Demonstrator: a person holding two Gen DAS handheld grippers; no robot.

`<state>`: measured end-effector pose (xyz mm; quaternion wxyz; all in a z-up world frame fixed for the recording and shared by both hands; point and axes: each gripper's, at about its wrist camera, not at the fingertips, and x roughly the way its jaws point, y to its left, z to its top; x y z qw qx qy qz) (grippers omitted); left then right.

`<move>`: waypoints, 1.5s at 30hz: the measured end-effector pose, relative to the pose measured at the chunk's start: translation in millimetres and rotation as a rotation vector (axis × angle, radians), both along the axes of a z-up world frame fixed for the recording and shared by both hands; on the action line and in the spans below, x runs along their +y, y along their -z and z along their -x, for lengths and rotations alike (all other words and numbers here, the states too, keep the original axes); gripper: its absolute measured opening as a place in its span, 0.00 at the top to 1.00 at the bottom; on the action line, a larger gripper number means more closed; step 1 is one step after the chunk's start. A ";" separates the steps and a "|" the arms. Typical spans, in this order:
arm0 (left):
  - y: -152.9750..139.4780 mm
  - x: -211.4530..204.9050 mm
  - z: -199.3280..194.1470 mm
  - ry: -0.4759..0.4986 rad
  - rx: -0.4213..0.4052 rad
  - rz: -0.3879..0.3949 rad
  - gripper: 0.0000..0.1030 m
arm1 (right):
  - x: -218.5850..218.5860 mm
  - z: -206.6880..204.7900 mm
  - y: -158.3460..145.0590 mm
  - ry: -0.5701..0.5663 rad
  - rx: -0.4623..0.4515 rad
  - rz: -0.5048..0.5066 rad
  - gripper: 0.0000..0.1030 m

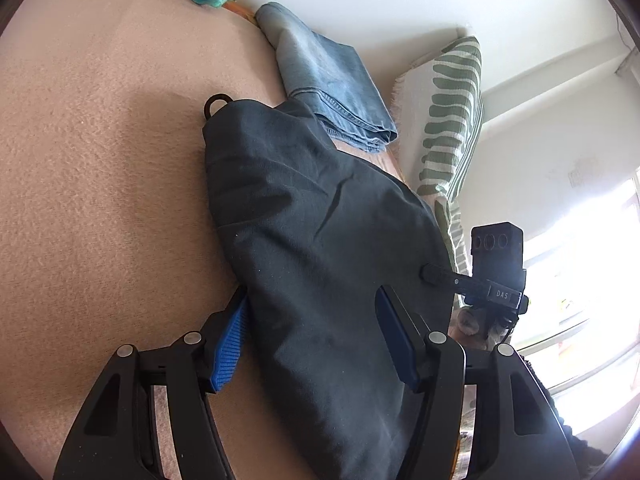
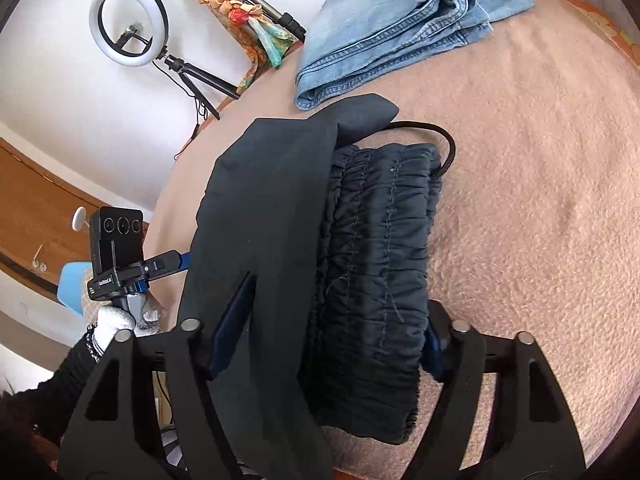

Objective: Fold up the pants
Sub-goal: 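Grasp the folded pants with both grippers and lift them off the bed, then carry the folded pants onto the blue jeans stack and open both grippers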

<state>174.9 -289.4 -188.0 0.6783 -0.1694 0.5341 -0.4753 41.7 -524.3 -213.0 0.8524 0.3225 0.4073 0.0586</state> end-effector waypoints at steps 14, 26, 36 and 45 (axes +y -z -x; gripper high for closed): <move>-29.2 -12.7 9.3 0.003 -0.126 0.022 0.90 | 41.8 8.5 -55.7 0.043 -0.019 0.228 0.76; -85.1 -38.7 -0.7 0.054 -0.259 0.059 0.92 | 57.1 4.9 -117.7 0.054 -0.109 0.382 0.77; -125.7 -78.7 -44.5 0.067 -0.359 0.089 0.94 | 26.7 -20.4 -167.4 0.107 -0.176 0.468 0.77; -167.7 -121.5 -122.8 0.022 -0.474 0.094 0.94 | -22.1 -80.5 -204.1 0.117 -0.238 0.517 0.77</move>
